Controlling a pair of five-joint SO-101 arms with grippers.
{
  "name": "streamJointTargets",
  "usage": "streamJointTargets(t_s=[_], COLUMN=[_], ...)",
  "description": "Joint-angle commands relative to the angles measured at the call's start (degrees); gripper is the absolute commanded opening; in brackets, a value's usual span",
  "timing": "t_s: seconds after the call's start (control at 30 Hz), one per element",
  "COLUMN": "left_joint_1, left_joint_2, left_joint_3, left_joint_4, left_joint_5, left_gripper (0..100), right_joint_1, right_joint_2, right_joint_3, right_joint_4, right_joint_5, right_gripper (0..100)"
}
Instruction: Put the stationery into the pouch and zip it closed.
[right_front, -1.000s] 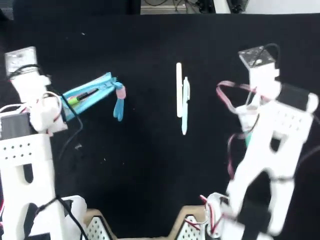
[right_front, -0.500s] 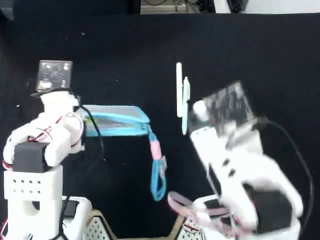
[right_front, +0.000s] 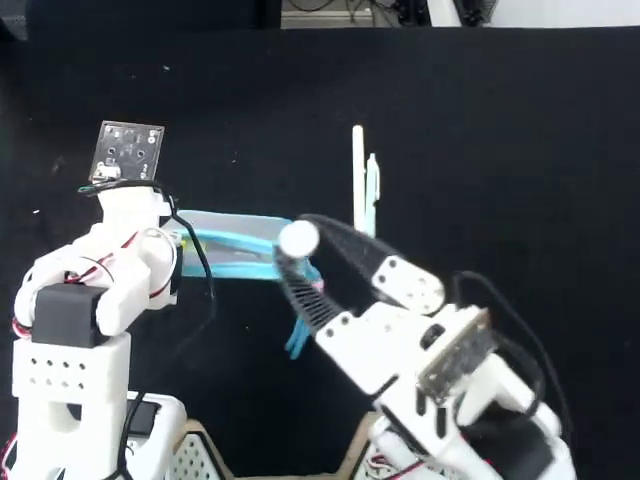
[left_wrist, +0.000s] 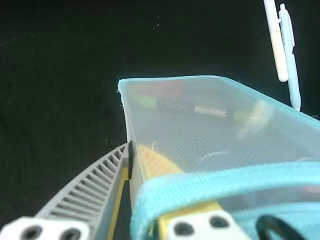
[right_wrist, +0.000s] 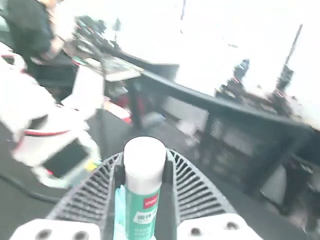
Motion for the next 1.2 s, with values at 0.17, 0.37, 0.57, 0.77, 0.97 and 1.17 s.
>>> streamJointTargets(t_s=[0.17, 0.37, 0.57, 0.77, 0.97, 1.17], left_joint_1=[0.8, 0.8, 0.8, 0.8, 0.8, 0.8], left_joint_2=[-1.1, -1.1, -1.1, -1.1, -1.1, -1.1], left_joint_3=[-0.7, -0.7, -0.7, -0.7, -0.7, -0.7], left_joint_4=[0.0, 0.0, 0.0, 0.0, 0.0, 0.0], left_joint_5=[1.1, 1.1, 1.1, 1.1, 1.1, 1.1], left_gripper=[3, 3, 3, 3, 3, 3], right_joint_1=[-2.3, -2.4, -2.3, -2.2, -2.2, -2.1], right_joint_2=[-6.1, -6.3, -6.2, -6.2, -6.2, -6.1], right_joint_3=[18.6, 24.7, 28.4, 34.1, 27.3, 18.8], right_joint_4=[-24.3, -34.2, -34.2, -34.3, -26.5, -10.6], right_joint_5=[0.1, 0.1, 0.1, 0.2, -0.3, -0.3], right_gripper=[1.1, 1.1, 1.1, 1.1, 3.2, 13.4])
